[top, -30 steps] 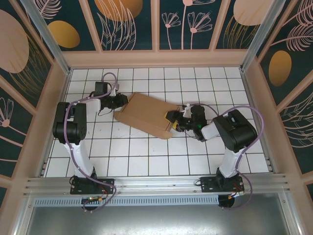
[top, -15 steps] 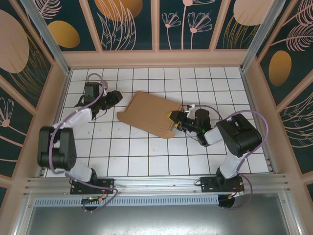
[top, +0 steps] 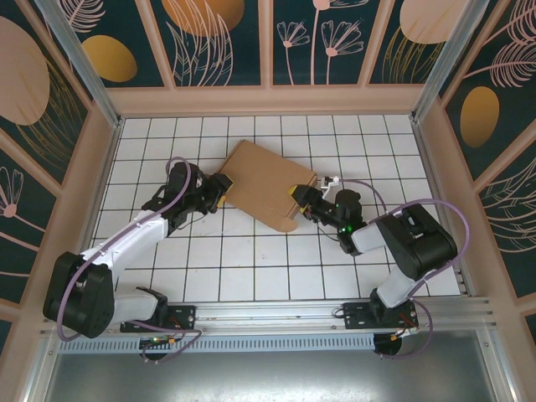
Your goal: Fold the paper box
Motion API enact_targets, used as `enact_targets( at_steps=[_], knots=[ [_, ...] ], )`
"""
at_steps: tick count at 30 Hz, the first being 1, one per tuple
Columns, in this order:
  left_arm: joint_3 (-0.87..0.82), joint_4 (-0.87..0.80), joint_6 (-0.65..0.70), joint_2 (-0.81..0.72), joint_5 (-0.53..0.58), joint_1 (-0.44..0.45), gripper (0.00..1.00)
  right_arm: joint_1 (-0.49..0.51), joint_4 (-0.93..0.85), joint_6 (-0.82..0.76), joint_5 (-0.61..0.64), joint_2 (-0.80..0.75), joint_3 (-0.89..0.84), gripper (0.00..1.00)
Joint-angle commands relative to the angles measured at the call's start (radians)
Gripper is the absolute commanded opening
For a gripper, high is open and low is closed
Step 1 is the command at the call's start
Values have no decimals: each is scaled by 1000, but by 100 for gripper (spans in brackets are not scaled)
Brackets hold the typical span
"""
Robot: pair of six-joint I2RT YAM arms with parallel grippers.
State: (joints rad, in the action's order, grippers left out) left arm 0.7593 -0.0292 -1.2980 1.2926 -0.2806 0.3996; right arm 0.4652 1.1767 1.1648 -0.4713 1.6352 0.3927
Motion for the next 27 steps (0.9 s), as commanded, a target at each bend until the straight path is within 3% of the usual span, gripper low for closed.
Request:
enact_targets(
  at_steps=[1,12,21,27],
  knots=[
    [8,13,-106,18,11,17,54,19,14,-21,34,-49,41,48],
    [-16,147,-102,67,-18,30,53,53,-2,21,-9,-87,83,47],
    [-15,277,-71,94,-5,30,53,76,200,228,-100,-40,107,46],
    [-57,510,53,51,24,29,54,118,371,398,-149,25,139,45]
  ],
)
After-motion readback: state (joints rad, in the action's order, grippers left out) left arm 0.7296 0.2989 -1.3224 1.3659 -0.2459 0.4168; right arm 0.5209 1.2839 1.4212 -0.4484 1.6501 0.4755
